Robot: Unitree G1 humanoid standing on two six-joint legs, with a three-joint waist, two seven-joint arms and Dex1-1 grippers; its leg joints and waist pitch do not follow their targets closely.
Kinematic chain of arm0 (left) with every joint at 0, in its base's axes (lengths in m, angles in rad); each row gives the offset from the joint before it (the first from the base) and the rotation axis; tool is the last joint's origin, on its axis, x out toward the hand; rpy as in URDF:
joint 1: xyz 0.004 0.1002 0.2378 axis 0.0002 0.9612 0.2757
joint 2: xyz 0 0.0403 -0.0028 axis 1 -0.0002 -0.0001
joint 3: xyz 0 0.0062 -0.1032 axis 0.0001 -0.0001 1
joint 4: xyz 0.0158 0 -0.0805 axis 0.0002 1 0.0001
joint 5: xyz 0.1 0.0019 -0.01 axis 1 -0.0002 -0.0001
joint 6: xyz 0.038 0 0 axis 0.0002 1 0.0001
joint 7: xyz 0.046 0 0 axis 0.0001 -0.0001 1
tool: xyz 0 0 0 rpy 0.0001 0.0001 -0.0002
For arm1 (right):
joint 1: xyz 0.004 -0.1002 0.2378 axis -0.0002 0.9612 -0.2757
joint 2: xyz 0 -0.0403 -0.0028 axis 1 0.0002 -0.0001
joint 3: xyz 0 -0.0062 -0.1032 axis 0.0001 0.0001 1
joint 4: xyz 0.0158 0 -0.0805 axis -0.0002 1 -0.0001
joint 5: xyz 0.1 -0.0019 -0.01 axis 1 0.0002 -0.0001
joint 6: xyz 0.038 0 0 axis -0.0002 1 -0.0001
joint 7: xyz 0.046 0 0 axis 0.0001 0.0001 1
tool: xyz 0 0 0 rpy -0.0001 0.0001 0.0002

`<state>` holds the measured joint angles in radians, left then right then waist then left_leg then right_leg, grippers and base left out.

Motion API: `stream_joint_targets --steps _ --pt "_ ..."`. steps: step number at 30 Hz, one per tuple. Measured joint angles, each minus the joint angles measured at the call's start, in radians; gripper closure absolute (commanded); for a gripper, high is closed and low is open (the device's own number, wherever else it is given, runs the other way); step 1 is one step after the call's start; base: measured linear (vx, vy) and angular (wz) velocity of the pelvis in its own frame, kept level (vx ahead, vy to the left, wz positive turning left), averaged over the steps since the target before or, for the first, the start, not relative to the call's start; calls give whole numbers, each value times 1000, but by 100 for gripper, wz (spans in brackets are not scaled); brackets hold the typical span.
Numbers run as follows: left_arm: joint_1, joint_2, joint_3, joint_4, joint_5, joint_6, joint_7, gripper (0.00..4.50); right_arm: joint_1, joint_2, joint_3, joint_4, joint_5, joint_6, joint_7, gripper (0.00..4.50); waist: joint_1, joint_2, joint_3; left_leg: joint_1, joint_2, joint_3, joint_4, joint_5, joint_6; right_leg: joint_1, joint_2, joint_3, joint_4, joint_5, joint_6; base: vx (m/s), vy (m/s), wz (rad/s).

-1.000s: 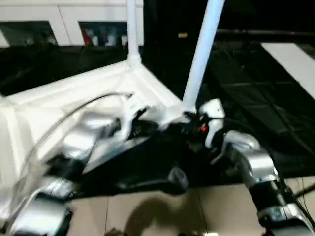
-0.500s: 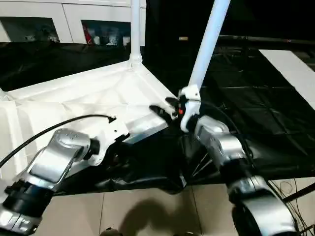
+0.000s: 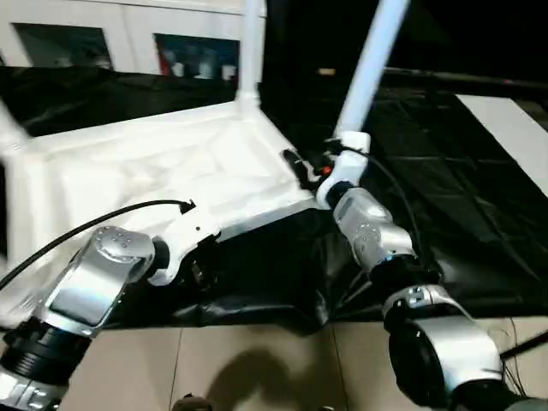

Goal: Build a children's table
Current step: Rotate leg to tighten

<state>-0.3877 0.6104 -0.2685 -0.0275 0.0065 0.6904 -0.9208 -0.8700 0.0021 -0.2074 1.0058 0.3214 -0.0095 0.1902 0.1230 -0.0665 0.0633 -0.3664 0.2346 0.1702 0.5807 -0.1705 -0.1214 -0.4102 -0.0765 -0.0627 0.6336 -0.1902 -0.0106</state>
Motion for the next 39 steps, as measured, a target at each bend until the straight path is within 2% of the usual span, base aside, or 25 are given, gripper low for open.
stream_joint_targets --steps 4,13,20,23,26,28,33,35,37,39 --pt "-1 1 30 0 -1 -6 11 6 -9 -58 -46 50 12 -27 -62 88 22 1 1 -2 1 0 4 0 0 3 0 1 0 0 1 0 0 0" --pt "-12 23 56 23 0 -32 50 6 -9 -163 -98 117 14 -80 -119 88 16 3 2 -3 2 0 7 0 0 4 0 1 0 -1 3 0 0 0" --pt "1 29 79 21 -22 -53 39 6 -11 -250 -100 164 -14 -91 -116 88 15 3 2 -5 3 0 7 0 1 3 1 0 0 -2 4 0 0 0" --pt "37 33 127 -15 -73 -84 -2 6 -19 -276 -100 176 -18 -93 -109 88 13 3 2 -5 3 0 8 0 1 3 1 1 0 -3 4 0 0 0" --pt "124 54 198 -129 -200 -80 -93 6 -33 -288 -95 177 -27 -100 -51 88 -1 3 2 -6 3 0 8 0 1 2 1 1 0 -3 4 0 0 0" --pt "229 107 273 -222 -291 -37 -159 6 -39 -279 -66 177 -57 -103 -17 88 -17 1 1 -5 4 0 8 0 1 2 2 1 1 -4 4 0 0 0" --pt "345 170 408 -237 -331 -11 -218 6 -25 -251 -38 176 -81 -109 1 88 -34 -5 1 -4 5 0 8 0 1 0 3 1 7 -5 5 0 0 0" --pt "389 186 487 -233 -343 -5 -230 6 -1 -233 -32 172 -81 -109 15 88 -35 -10 0 -3 5 0 8 0 1 0 3 1 8 -5 6 0 0 0" --pt "403 195 531 -229 -345 -11 -233 6 21 -224 -26 171 -83 -108 17 88 -32 -12 0 -4 5 0 9 0 1 0 2 1 8 -5 6 0 0 0" --pt "407 199 596 -177 -358 -62 -239 6 68 -201 -5 141 -94 -109 35 88 -31 -14 -1 -3 5 0 9 0 1 2 2 1 8 -6 6 0 0 0"
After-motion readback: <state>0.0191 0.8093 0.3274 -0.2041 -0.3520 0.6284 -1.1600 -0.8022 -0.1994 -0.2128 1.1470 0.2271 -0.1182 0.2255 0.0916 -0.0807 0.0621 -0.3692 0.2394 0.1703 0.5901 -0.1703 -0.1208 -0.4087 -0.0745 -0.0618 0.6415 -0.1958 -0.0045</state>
